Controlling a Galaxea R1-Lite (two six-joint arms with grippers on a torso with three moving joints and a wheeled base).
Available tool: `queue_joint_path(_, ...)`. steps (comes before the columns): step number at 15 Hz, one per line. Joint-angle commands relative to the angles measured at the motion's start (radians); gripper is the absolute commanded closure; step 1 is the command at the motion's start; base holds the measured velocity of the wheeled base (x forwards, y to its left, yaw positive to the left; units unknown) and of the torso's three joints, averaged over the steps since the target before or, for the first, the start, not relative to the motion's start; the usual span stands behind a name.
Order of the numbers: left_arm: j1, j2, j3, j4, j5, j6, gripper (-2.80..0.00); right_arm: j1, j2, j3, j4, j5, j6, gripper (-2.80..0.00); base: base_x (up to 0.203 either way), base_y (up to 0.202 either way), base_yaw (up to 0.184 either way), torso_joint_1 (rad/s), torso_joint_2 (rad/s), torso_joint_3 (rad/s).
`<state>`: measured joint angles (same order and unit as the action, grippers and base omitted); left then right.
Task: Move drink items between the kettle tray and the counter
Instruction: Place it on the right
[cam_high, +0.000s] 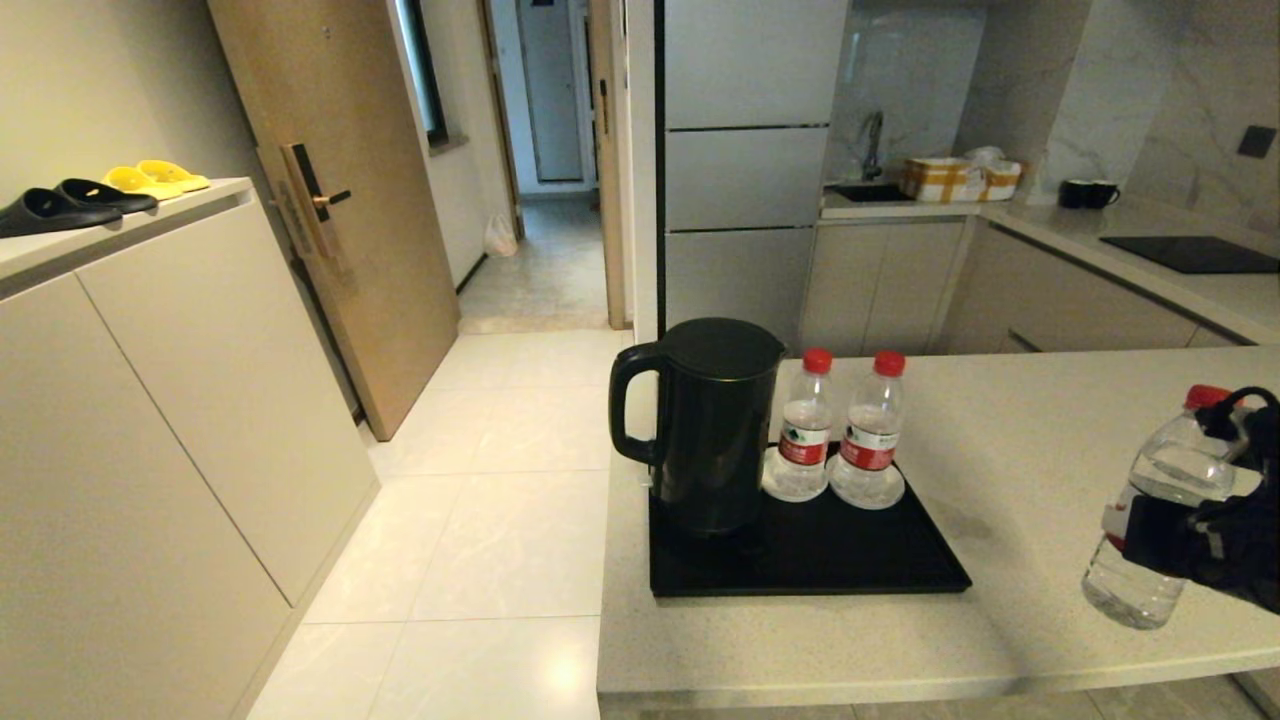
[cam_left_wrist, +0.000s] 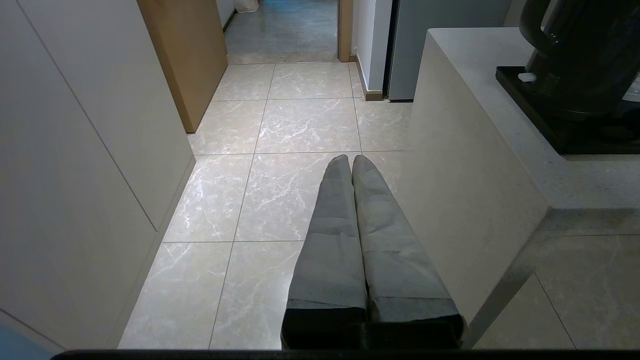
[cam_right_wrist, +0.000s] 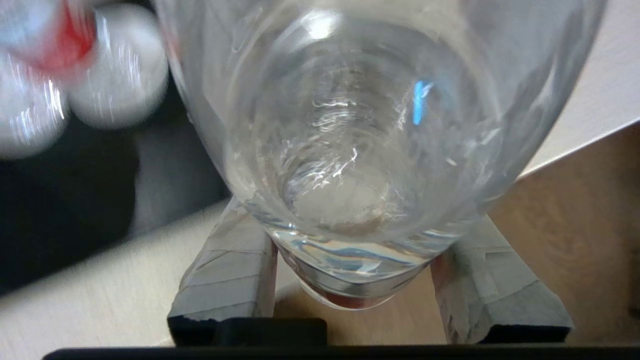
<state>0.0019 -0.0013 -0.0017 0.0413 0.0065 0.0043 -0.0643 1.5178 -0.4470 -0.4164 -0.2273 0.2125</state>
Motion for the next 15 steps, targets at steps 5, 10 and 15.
queue_joint_path(5, 0.001, 0.001, 0.000, 0.000, 0.001, 0.000, 0.00, -0.049, 0.570, 0.179, -0.856, -0.063, -0.047, 0.00, 0.000, 0.000, 0.000, 0.000, 0.00, 0.000)
queue_joint_path(10, 0.001, 0.001, 0.000, 0.000, 0.001, 0.000, 0.00, -0.063, 0.745, 0.167, -1.113, -0.200, -0.100, 0.00, 0.000, 0.000, 0.000, 0.000, 0.00, 0.000)
queue_joint_path(15, 0.001, 0.001, 0.000, 0.000, 0.001, 0.000, 0.00, -0.060, 0.749, 0.163, -1.114, -0.207, -0.102, -2.80, 0.000, 0.000, 0.000, 0.000, 0.00, 0.000)
